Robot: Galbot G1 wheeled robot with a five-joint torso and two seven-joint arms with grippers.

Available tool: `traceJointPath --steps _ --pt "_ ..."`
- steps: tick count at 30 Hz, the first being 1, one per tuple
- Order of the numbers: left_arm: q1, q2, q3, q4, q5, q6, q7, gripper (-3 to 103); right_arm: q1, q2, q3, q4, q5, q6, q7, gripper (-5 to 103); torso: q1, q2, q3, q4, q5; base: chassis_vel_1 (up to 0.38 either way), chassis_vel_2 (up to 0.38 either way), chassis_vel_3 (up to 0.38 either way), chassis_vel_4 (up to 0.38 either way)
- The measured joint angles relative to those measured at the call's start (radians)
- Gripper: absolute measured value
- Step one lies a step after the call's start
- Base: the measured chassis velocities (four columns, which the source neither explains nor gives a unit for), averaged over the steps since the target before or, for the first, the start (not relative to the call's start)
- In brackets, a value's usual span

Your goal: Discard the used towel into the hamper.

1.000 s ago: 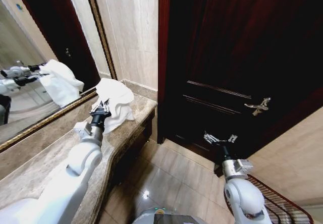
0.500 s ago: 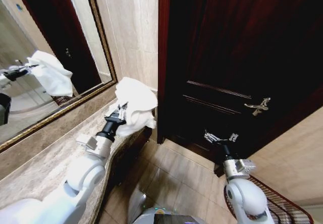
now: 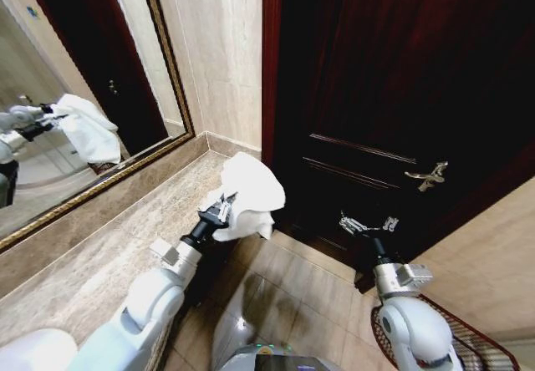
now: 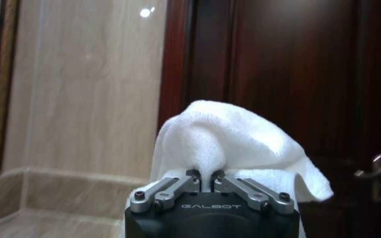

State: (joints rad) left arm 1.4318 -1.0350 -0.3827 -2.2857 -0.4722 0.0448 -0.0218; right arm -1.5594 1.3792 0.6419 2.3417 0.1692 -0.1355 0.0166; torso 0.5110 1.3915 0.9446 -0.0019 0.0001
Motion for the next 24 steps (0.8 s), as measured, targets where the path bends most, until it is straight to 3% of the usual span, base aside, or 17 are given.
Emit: traceJointPath --steps 6,24 --pt "0.022 -0.041 0.003 0.076 0.109 -0.058 -0.013 7 0.002 -0.006 0.002 0.006 0.002 -0.013 -0.007 100 0.0 0.0 0.0 0.0002 -0.0001 0.0 0.0 0.0 0.0" --pt "0.018 -0.062 0.021 0.096 0.135 -0.078 0.008 7 -0.003 -0.007 0.0 0.005 -0.008 -0.048 -0.019 100 0.0 0.0 0.0 0.0 -0.0001 0.0 0.0 0.0 0.0"
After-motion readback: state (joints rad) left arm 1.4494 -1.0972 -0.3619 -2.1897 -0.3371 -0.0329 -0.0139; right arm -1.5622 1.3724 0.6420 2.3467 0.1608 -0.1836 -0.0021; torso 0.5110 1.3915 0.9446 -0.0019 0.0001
